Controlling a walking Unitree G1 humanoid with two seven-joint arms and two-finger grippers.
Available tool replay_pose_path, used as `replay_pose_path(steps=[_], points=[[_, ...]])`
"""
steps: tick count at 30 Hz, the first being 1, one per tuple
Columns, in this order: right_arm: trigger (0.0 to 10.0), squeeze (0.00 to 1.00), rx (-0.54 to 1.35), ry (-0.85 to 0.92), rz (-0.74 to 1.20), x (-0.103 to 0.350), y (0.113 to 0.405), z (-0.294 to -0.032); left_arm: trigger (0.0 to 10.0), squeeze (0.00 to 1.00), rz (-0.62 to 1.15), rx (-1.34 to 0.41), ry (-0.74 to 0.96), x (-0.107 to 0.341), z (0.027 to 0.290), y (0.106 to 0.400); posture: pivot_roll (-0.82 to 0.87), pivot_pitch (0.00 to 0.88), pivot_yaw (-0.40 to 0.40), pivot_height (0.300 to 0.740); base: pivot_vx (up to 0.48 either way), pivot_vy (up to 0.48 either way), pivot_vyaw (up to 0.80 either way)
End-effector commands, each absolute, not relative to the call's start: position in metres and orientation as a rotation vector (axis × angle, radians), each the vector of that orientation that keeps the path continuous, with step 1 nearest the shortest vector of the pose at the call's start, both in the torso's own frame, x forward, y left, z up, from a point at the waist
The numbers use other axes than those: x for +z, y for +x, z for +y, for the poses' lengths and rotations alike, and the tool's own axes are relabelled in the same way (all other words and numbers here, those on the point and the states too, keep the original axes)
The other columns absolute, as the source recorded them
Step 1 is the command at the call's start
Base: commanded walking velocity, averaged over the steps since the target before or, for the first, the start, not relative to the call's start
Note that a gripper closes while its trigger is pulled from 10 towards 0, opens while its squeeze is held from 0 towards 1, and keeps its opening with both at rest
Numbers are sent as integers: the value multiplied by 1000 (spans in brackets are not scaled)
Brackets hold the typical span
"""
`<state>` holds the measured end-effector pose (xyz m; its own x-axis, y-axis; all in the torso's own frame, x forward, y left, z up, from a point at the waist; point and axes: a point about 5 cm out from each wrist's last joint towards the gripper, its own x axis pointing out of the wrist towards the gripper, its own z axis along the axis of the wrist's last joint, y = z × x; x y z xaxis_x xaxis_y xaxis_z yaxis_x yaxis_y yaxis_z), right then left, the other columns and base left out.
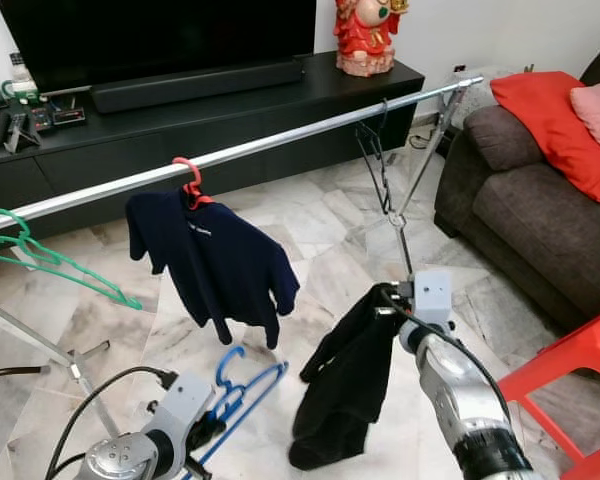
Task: Hang hanger
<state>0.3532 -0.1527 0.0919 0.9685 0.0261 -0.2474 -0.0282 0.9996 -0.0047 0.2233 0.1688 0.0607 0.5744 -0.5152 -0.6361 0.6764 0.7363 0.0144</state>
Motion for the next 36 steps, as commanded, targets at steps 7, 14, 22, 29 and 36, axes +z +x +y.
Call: replay_pose_path(steps=[7,14,22,29,36], points=[[10000,0,-7,49,230,104,367,-147,10000,0,647,-969,252,76,145,223,81,156,-21,740,0,0,0],[10000,0,16,85,232,108,374,-140,10000,0,572,-1047,136,90,128,238,78,161,-27,740,0,0,0],[10000,0,46,113,256,106,376,-134,10000,0,468,-983,-31,104,112,256,82,162,-29,740,0,0,0],[10000,0,47,130,261,105,376,-133,10000,0,426,-875,-24,103,110,265,83,163,-27,740,0,0,0],[10000,0,50,124,257,105,376,-136,10000,0,427,-773,104,102,122,275,85,161,-28,740,0,0,0]])
